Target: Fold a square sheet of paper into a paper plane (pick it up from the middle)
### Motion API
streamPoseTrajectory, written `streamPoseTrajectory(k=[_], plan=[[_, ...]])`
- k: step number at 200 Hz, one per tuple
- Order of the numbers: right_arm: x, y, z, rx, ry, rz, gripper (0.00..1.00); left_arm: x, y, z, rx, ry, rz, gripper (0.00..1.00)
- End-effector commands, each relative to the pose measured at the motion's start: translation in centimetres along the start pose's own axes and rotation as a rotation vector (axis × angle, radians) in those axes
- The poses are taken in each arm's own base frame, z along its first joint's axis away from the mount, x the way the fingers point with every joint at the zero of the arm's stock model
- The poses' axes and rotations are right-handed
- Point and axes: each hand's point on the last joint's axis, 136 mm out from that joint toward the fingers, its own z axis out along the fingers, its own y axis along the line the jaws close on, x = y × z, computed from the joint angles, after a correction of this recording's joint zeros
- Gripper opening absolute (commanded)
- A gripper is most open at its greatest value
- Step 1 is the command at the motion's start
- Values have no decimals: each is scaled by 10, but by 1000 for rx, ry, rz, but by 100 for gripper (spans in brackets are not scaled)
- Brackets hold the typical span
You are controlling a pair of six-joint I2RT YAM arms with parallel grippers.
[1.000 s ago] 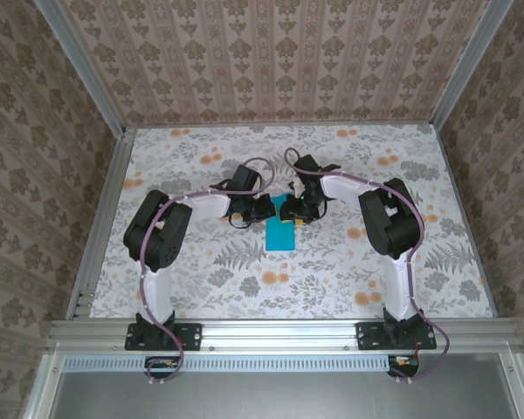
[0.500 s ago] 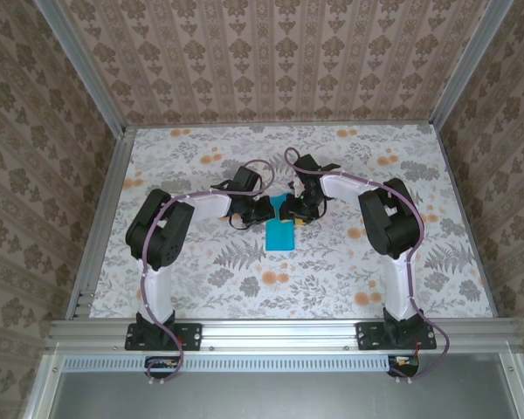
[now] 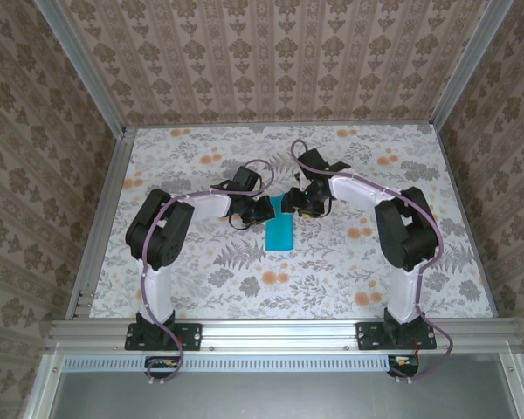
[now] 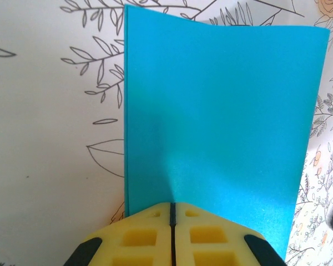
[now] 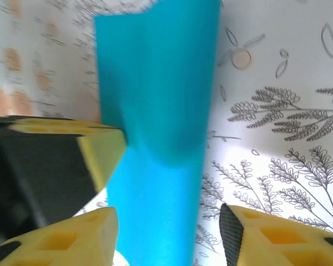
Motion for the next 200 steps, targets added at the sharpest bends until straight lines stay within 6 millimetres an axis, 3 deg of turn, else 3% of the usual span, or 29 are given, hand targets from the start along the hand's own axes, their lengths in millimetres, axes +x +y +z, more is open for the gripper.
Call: streamPoseTrajectory(k=[1, 24, 62, 89, 177, 200], plan=[[-5, 19, -7, -88, -30, -25, 44, 26, 40, 14, -117, 85, -63, 8], [-1, 28, 2, -148, 19, -8, 29, 26, 40, 15, -122, 92, -64, 8], [3, 23, 19, -135, 61, 14, 18, 27, 43, 15, -141, 101, -67, 8], [5, 19, 31, -121, 97, 17, 16, 28, 46, 16, -153, 108, -70, 8], [24, -33, 53, 23, 156, 37, 14, 42, 68, 16, -248, 154, -91, 8], [19, -37, 49, 46, 136, 60, 13, 43, 70, 17, -253, 161, -89, 8]])
